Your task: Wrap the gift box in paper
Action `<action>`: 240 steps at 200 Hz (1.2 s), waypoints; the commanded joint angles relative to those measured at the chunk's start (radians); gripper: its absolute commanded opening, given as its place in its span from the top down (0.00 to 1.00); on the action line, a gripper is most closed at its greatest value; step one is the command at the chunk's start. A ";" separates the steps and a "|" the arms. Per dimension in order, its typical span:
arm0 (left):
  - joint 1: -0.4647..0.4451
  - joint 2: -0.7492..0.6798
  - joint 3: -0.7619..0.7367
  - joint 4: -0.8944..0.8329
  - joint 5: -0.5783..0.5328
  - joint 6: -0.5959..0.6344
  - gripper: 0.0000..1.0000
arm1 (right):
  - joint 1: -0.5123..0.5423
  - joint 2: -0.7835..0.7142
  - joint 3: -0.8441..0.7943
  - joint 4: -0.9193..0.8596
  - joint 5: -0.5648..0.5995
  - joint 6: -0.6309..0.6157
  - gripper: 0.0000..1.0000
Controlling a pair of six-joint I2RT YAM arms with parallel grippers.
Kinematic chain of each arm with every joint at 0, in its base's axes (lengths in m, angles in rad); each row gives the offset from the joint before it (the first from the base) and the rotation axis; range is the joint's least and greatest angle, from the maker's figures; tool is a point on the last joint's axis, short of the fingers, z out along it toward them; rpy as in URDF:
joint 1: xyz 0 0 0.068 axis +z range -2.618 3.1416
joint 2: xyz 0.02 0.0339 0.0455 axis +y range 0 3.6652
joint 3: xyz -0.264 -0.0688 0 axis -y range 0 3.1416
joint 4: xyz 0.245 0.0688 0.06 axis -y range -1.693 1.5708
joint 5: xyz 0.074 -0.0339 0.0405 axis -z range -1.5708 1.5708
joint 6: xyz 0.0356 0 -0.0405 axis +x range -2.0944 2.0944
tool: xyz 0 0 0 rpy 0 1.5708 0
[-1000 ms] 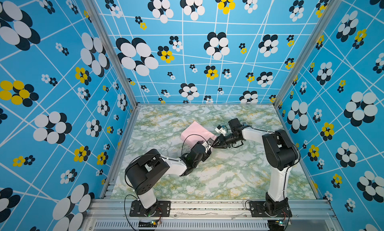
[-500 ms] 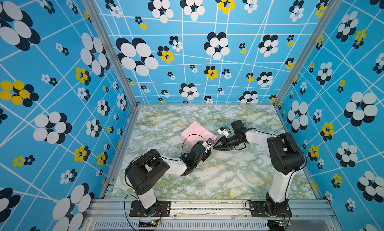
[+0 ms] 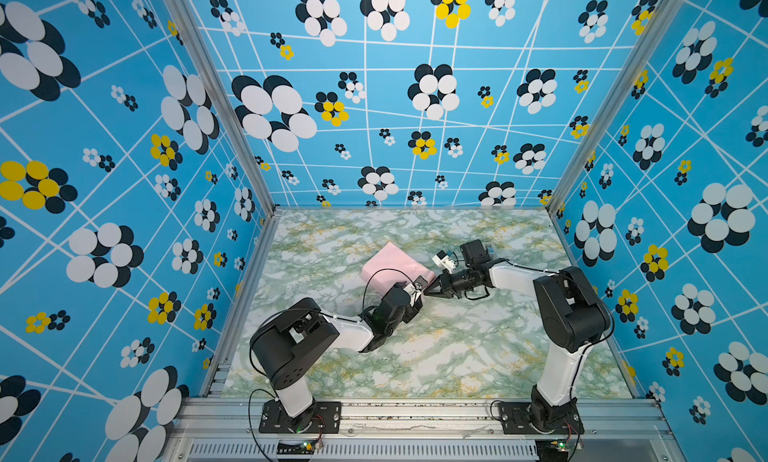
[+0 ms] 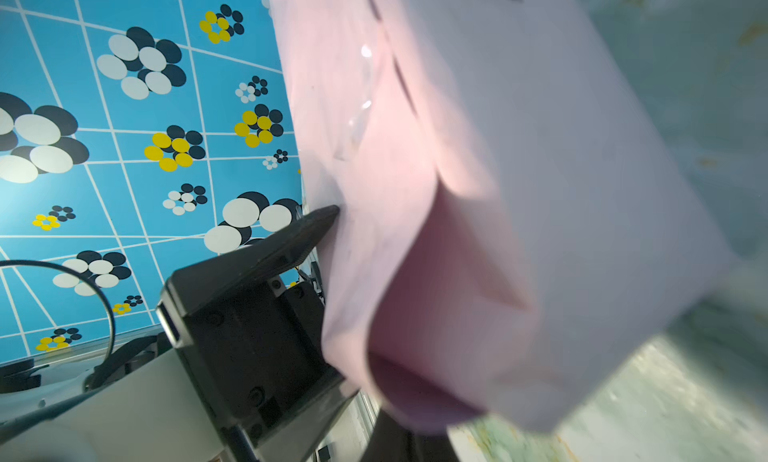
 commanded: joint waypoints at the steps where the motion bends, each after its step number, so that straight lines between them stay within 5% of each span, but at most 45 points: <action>1: 0.015 0.031 -0.052 -0.196 0.005 -0.026 0.40 | 0.011 0.003 0.030 0.059 -0.027 0.038 0.99; 134: 0.016 0.027 -0.058 -0.195 0.005 -0.028 0.40 | 0.016 -0.065 -0.029 0.184 -0.090 0.124 0.99; 240: 0.015 0.025 -0.057 -0.193 0.005 -0.028 0.40 | 0.040 -0.021 -0.011 0.179 -0.024 0.132 0.97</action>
